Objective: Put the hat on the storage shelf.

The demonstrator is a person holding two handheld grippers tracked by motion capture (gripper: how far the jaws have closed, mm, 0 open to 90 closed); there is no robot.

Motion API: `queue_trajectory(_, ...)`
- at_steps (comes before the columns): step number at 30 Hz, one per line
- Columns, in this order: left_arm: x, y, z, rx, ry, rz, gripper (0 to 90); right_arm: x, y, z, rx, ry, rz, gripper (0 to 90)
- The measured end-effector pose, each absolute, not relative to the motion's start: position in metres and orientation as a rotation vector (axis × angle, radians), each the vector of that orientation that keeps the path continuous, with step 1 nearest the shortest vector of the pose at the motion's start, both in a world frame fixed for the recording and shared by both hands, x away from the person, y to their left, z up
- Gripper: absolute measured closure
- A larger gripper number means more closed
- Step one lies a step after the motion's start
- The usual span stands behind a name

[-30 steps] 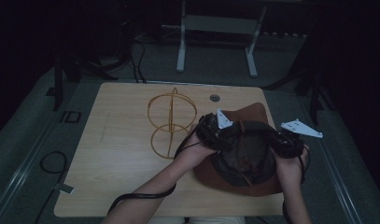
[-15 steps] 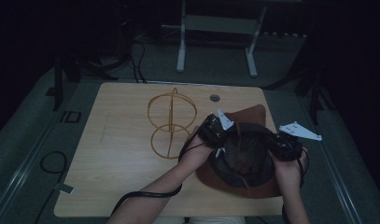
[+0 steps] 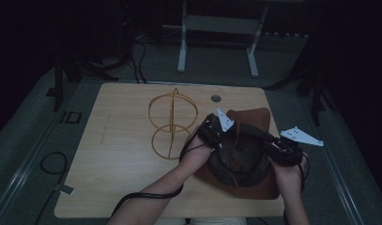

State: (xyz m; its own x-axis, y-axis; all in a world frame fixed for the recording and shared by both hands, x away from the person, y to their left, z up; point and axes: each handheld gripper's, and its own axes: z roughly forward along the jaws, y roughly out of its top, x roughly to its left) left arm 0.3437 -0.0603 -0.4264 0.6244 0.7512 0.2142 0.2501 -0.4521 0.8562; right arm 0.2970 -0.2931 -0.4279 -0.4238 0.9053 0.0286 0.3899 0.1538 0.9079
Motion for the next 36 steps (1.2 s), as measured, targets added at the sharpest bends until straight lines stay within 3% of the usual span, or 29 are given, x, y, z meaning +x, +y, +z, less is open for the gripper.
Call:
queue_trajectory(12,0.329,-0.061,-0.421,1.993,0.698,0.805,86.2,0.261,-0.308,-0.415,1.103,1.973,1.329,39.2)
queue_trajectory(20,0.311,-0.043,-0.417,1.937,0.576,0.779,86.2,0.249,-0.347,-0.399,1.068,1.853,1.256,44.3)
queue_trajectory(26,0.299,-0.024,-0.417,1.901,0.485,0.738,86.1,0.257,-0.372,-0.402,1.128,1.832,1.254,42.6)
queue_trajectory(36,0.288,0.0,-0.42,1.834,0.298,0.674,86.1,0.27,-0.367,-0.417,1.125,1.945,1.301,47.3)
